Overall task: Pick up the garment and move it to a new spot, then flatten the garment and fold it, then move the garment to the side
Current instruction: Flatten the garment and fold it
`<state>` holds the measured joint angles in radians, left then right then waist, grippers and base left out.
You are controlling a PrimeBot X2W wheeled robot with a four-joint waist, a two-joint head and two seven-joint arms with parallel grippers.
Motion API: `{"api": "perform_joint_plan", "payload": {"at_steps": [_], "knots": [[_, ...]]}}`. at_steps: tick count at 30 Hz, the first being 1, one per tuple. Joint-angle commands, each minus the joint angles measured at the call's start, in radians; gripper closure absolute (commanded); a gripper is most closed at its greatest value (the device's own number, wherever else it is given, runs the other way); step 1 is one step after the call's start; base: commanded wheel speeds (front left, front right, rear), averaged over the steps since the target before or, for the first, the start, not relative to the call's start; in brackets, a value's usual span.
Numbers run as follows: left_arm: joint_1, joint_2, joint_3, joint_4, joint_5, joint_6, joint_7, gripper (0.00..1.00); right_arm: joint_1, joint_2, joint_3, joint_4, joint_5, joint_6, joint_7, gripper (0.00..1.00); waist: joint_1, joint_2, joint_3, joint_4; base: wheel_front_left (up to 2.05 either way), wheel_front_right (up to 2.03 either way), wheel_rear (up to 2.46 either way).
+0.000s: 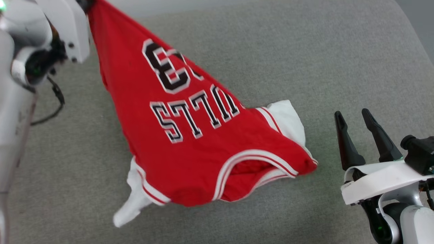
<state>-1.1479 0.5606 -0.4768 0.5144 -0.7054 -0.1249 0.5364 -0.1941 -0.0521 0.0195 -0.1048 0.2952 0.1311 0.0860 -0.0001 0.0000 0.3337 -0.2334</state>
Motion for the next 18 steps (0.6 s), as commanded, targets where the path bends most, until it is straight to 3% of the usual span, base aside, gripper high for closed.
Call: {"api": "perform_joint_plan", "payload": {"at_steps": [1, 11, 12, 14, 15, 16, 17, 18], "knots": [[-0.028, 0.004, -0.023, 0.002, 0.006, -0.006, -0.024, 1.0, -0.016, 0.003, 0.007, 0.001, 0.003, -0.001, -0.01, 0.0, 0.0001, 0.0, 0.034, -0.027, 0.0, 0.0, 0.0], [-0.17, 0.074, -0.298, 0.088, -0.018, -0.006, -0.242, 1.0, -0.059, 0.003, 0.044, 0.031, 0.021, -0.001, -0.05, 0.0, 0.0001, 0.0, 0.129, -0.054, 0.0, 0.0, 0.0], [-0.174, 0.073, -0.32, 0.112, -0.033, -0.006, -0.254, 0.92, -0.066, 0.003, 0.047, 0.034, 0.02, -0.001, -0.051, 0.0, 0.0001, 0.0, 0.134, -0.053, 0.0, 0.0, 0.0], [-0.179, 0.061, -0.357, 0.147, -0.068, -0.006, -0.272, 0.9, -0.072, 0.003, 0.053, 0.041, 0.016, -0.001, -0.055, 0.0, 0.0001, 0.0, 0.141, -0.048, 0.0, 0.0, 0.0], [-0.182, 0.057, -0.371, 0.167, -0.084, -0.006, -0.281, 0.8, -0.076, 0.003, 0.057, 0.045, 0.016, -0.001, -0.057, 0.0, 0.0001, 0.0, 0.143, -0.046, 0.0, 0.0, 0.0], [-0.187, 0.054, -0.382, 0.186, -0.1, -0.006, -0.289, 0.8, -0.08, 0.003, 0.06, 0.048, 0.014, -0.001, -0.057, 0.0, 0.0001, 0.0, 0.144, -0.043, 0.0, 0.0, 0.0], [-0.189, 0.047, -0.39, 0.204, -0.121, -0.006, -0.295, 0.19, -0.085, 0.003, 0.064, 0.05, 0.013, -0.001, -0.058, 0.0, 0.0001, 0.0, 0.145, -0.038, 0.0, 0.0, 0.0], [-0.189, 0.041, -0.398, 0.221, -0.14, -0.006, -0.298, 0.0, -0.088, 0.003, 0.065, 0.053, 0.011, -0.001, -0.058, 0.0, 0.0001, 0.0, 0.142, -0.032, 0.0, 0.0, 0.0]]}}
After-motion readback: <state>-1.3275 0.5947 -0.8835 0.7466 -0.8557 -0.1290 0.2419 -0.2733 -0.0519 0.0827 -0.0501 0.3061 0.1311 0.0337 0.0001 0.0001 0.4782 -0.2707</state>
